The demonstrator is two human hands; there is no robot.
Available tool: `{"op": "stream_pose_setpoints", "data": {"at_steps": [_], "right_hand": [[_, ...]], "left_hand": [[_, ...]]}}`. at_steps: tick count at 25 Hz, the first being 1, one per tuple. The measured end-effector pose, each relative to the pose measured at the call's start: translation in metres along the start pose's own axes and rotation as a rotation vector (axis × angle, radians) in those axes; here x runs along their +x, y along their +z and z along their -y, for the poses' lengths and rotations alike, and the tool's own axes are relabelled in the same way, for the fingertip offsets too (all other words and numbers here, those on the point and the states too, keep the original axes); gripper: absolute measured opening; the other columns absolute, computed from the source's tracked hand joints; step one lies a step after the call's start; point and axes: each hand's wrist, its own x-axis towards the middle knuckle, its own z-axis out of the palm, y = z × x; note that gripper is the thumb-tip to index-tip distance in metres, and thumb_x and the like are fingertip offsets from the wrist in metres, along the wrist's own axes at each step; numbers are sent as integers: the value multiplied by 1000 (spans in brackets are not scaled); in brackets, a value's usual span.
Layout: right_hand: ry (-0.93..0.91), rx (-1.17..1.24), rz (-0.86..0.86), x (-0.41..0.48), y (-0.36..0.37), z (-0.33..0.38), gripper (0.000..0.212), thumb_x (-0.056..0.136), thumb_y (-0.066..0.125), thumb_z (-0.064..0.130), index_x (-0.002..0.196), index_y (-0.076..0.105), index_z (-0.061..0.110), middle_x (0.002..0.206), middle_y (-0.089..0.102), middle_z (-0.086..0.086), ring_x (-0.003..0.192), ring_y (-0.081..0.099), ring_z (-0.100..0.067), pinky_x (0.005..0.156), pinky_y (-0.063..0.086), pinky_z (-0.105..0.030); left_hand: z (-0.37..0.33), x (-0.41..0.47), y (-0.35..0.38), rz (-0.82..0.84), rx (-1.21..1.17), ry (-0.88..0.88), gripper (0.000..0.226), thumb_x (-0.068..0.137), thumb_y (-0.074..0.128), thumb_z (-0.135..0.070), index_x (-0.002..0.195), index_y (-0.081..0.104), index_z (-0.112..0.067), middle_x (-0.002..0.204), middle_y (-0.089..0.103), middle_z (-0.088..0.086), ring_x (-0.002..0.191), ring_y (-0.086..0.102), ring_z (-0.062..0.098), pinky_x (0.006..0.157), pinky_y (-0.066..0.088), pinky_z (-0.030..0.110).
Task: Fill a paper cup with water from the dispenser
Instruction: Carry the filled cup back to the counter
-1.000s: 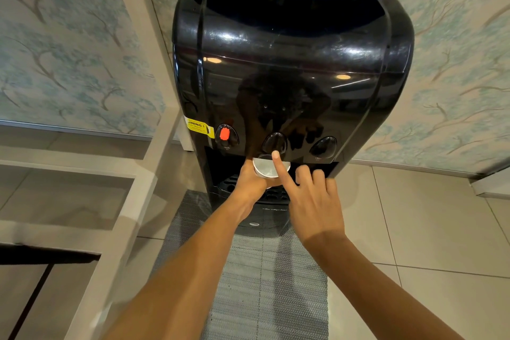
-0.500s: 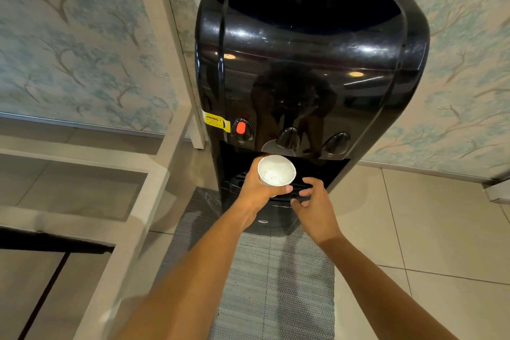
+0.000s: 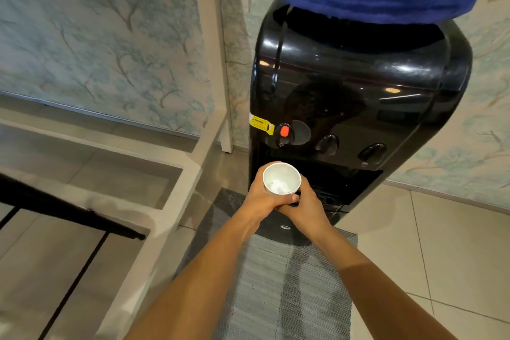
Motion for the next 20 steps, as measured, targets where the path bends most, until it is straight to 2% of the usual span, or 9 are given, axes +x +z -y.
{"op": "stream_pose_setpoints", "data": {"at_steps": [2,4,10,12,14,17,20], "right_hand": [[-27,19,13,-4,10,16,74,73,71,6,136,36,23,131,51,-5,112,47,-15,87,39,-25],[-49,37,24,-6,19,32,74,73,70,5,135,36,25,130,52,-4,109,46,-12,85,39,-24],[-118,132,70,-15,39,98,71,72,71,2,132,40,25,124,54,-1,108,49,-12,89,42,-26],[-144,179,84,-18,43,126,69,70,72,1,128,43,25,120,56,-1,108,52,-14,87,43,-27],[-165,210,84,-20,45,156,67,71,72,0,128,43,22,121,57,-3,108,52,-15,87,43,-27],[-214,212,98,-22,41,203,67,74,68,-1,131,40,19,126,54,-7,110,50,-17,91,44,-30],[-283,183,105,-24,34,254,68,77,67,4,134,35,20,127,50,-5,112,48,-19,91,43,-31]], "left_hand": [[-10,-9,-13,-22,-29,7,74,63,80,3,122,48,-28,124,55,4,114,52,14,79,52,19],[-20,-16,-25,-41,-48,12,74,64,79,3,122,47,-30,124,55,3,112,52,11,73,52,14],[-75,-38,-63,-149,-16,66,78,66,79,-1,128,37,-25,121,52,2,114,50,15,78,51,21],[-100,-44,-76,-176,13,100,77,67,79,-5,125,34,-26,117,51,-3,112,50,13,74,50,18],[-128,-49,-89,-199,28,127,76,70,78,-7,126,30,-24,121,49,1,113,49,14,72,50,14],[-175,-58,-104,-204,41,163,78,68,78,-14,127,28,-23,130,45,5,116,48,17,83,47,21],[-226,-68,-117,-195,52,228,79,61,75,-27,125,29,-28,125,46,0,114,47,14,86,44,21]]}}
